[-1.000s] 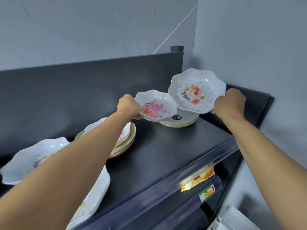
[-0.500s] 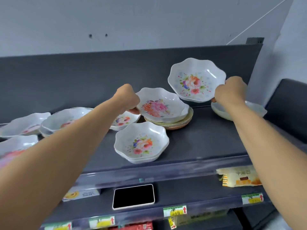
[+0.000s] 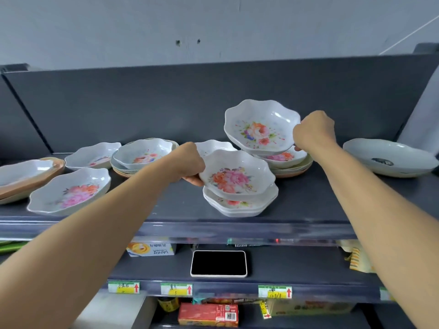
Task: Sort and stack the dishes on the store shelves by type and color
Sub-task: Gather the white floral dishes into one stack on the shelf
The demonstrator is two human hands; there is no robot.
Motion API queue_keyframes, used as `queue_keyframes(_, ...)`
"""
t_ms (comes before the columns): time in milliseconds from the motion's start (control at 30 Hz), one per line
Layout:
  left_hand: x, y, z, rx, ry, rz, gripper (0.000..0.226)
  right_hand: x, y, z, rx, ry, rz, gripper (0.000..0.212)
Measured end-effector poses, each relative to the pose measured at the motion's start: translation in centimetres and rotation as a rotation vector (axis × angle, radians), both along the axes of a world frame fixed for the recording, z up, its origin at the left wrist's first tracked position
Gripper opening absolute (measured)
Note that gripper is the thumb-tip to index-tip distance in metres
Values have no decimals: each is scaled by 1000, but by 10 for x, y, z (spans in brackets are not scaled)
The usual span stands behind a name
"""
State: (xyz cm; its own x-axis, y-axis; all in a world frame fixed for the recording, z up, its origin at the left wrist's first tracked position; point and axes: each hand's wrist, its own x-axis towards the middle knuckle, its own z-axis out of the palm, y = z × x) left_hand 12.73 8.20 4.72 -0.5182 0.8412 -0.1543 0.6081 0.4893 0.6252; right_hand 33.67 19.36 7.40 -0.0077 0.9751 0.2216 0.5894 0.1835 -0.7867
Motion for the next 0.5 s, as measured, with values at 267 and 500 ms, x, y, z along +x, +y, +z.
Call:
queue_keyframes(267,1,-1,-15,-31,-56,-99,13,-14,-10,-7,-34,-125,-15,22)
queue_keyframes(500,-17,-4,-12,-11,28,-207,9,-20,-20,-14,-73,-193,-42,16)
